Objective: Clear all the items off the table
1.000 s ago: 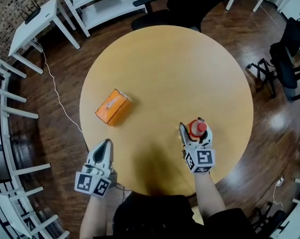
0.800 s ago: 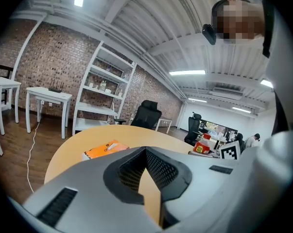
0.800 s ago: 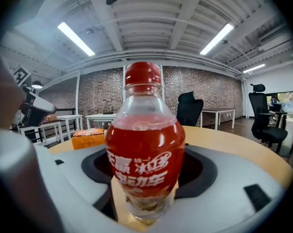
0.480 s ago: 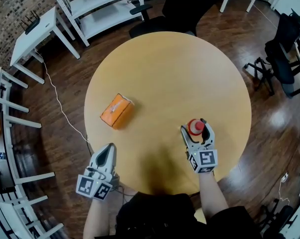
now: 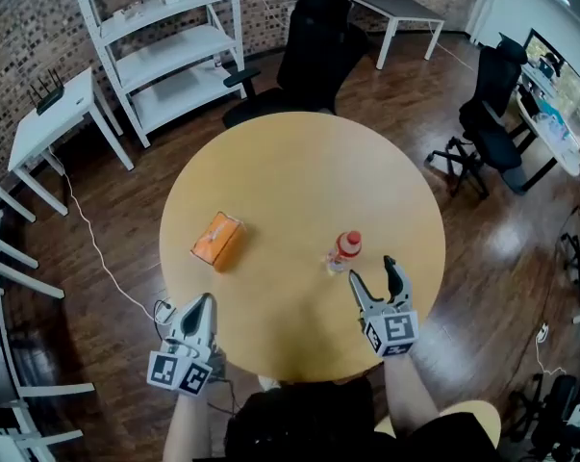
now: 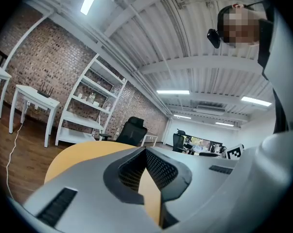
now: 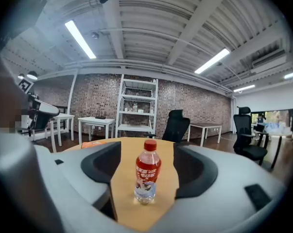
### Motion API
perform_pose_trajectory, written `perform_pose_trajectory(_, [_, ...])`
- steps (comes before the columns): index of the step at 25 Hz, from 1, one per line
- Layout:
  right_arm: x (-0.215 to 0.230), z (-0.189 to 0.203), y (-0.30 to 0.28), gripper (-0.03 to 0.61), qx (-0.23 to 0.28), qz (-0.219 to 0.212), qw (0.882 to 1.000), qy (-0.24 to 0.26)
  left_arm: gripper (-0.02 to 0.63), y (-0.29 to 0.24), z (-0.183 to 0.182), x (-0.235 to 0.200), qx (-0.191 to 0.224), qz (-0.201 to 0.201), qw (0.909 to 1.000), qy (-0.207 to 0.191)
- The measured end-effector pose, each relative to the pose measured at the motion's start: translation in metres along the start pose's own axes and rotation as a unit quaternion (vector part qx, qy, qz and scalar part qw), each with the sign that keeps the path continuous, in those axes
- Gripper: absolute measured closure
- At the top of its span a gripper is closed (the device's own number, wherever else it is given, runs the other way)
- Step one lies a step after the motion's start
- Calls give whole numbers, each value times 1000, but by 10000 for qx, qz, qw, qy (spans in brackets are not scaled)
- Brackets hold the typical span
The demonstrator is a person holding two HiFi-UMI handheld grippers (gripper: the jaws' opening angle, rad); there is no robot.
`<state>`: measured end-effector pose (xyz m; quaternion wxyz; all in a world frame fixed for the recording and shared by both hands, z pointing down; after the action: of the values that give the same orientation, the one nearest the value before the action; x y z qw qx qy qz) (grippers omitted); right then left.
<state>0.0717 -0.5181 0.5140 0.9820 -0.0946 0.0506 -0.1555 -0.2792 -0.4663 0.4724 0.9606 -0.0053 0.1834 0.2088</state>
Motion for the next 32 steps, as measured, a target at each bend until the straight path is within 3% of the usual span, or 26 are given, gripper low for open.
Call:
perform_pose_trajectory(4, [-3, -29, 43, 250, 331, 243, 9989, 205, 614, -1, -12, 5, 243, 329, 9992, -26])
perform_pose_trajectory(6, [-5, -43, 67, 326, 547, 386, 9977, 72, 614, 4, -14, 10, 388, 463, 9982, 62])
perform_pose_trajectory(8, [-7, -55, 89, 462, 736, 377, 9965, -67, 614, 7, -15, 17, 501, 581, 9968, 203])
perform_pose_trajectory(10, [-11, -65, 104, 513, 958, 343, 9946, -204, 614, 7, -18, 23, 527, 668, 9960, 259])
perform_pose_trajectory(11, [-12, -69, 111, 570, 1096, 320, 9929, -337, 614, 7, -20, 26, 522, 714, 9958, 252])
perform_pose_trajectory(15, [-9, -80, 135, 574, 1682, 225, 9803, -1014, 614, 9, -24, 34, 554, 918, 9939, 254])
perform_pose_trajectory(19, [5, -90, 140, 574, 1915, 410, 9764, -909, 614, 3, -26, 40, 666, 942, 9932, 153])
perform_pose_trajectory(26, [22, -92, 142, 575, 1864, 587, 9737, -1174, 614, 8, -27, 74, 640, 995, 9930, -17])
perform_pose_trajectory(32, [28, -80, 143, 575, 1707, 405, 9780, -1127, 614, 18, -19, 82, 612, 831, 9946, -104])
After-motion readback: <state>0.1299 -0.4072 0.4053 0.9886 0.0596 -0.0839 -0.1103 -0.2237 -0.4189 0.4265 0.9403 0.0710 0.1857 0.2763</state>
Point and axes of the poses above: the fingertips, and each gripper's own axes: y backward along the fingers, x to its right, z out of its underside, the point moved 2 cm from there along y, backward along the fingers
